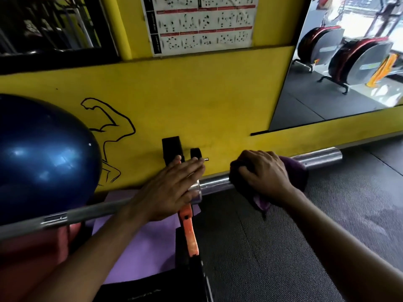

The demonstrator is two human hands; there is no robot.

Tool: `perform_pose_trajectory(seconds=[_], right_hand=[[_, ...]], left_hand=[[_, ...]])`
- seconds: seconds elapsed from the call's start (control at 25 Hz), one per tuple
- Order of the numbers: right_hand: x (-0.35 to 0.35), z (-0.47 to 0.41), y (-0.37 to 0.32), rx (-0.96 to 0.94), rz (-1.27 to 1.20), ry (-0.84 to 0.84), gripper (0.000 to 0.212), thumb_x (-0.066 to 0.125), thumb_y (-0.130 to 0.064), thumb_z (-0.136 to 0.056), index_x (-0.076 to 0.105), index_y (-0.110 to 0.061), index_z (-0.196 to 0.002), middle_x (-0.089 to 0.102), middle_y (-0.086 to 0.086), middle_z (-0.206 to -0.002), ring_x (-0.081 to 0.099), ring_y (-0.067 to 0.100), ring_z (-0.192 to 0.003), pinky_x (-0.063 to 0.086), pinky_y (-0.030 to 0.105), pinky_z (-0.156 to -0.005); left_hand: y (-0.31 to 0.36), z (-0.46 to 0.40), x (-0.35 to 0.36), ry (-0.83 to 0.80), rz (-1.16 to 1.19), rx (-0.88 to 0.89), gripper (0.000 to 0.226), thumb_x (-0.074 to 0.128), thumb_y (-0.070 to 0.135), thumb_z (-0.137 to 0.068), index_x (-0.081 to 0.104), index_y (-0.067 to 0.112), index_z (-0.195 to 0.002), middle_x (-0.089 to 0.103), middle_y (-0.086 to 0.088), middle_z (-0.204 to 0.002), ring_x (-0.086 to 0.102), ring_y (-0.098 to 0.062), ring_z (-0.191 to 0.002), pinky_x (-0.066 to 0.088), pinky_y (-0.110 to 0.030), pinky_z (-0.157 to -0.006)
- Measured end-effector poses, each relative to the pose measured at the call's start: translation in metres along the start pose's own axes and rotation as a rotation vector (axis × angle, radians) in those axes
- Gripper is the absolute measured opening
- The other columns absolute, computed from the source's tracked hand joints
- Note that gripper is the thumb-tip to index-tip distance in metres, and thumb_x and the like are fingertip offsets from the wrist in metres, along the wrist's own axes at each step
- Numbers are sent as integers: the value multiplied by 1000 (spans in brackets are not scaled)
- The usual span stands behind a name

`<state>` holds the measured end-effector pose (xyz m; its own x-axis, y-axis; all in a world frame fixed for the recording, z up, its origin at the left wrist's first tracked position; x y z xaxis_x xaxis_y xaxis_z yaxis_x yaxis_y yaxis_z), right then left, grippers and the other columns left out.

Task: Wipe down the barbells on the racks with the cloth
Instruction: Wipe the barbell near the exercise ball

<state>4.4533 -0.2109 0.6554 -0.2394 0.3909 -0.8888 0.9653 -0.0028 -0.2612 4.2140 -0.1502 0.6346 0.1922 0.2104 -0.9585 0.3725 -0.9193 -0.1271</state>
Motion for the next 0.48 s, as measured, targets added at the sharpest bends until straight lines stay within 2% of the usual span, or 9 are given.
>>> perform_pose_trajectory(seconds=[0.08, 0.2, 0.28, 0.36, 0.48], right_hand=[[-15, 8, -2, -27, -130, 70, 34, 38, -44, -89, 61, -22, -99, 65, -4, -93, 59, 21, -89, 37, 33, -82], [-39, -15, 4, 117, -302, 190, 25, 41, -32, -90, 59, -19, -103, 66, 1, -100, 59, 22, -91, 44, 36, -77], [-23, -19, -33, -6, -263, 110, 26, 41, -34, -93, 56, -23, -111, 63, -3, -104, 58, 18, -92, 46, 38, -79], [16, -9, -72, -158, -76, -38, 35, 36, -44, -95, 54, -29, -121, 63, -5, -110, 59, 17, -95, 45, 40, -86], [39, -14, -88, -160, 67, -143, 38, 30, -51, -95, 58, -35, -116, 64, -10, -108, 62, 16, -97, 40, 39, -90]], left_hand=[[-4, 19, -1, 19, -25, 28, 60, 27, 41, -109, 19, 13, -161, 14, -3, -169, 8, -14, -157, 7, -35, -127], [-6, 33, 1, 13, -34, 68, 57, 29, 35, -109, 24, 12, -160, 17, -3, -169, 11, -13, -156, 10, -31, -126], [-7, 33, 0, 32, -6, 68, 54, 29, 31, -109, 26, 12, -160, 20, -3, -168, 14, -13, -156, 12, -31, -126], [-6, 33, -1, 54, -21, 85, 53, 28, 30, -110, 28, 9, -158, 24, -5, -167, 18, -14, -155, 13, -31, -126], [-4, 33, -5, 105, 0, 84, 53, 28, 33, -111, 33, 6, -156, 29, -7, -165, 24, -15, -153, 15, -32, -126]])
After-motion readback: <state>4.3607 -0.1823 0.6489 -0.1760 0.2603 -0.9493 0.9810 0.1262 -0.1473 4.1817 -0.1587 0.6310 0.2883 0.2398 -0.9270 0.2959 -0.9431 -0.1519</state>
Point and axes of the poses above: each hand's wrist, its own z-axis away from the middle knuckle, its own x-axis out of the palm, y = z × x, the point moved 6 cm from there along -z, towards the middle knuckle
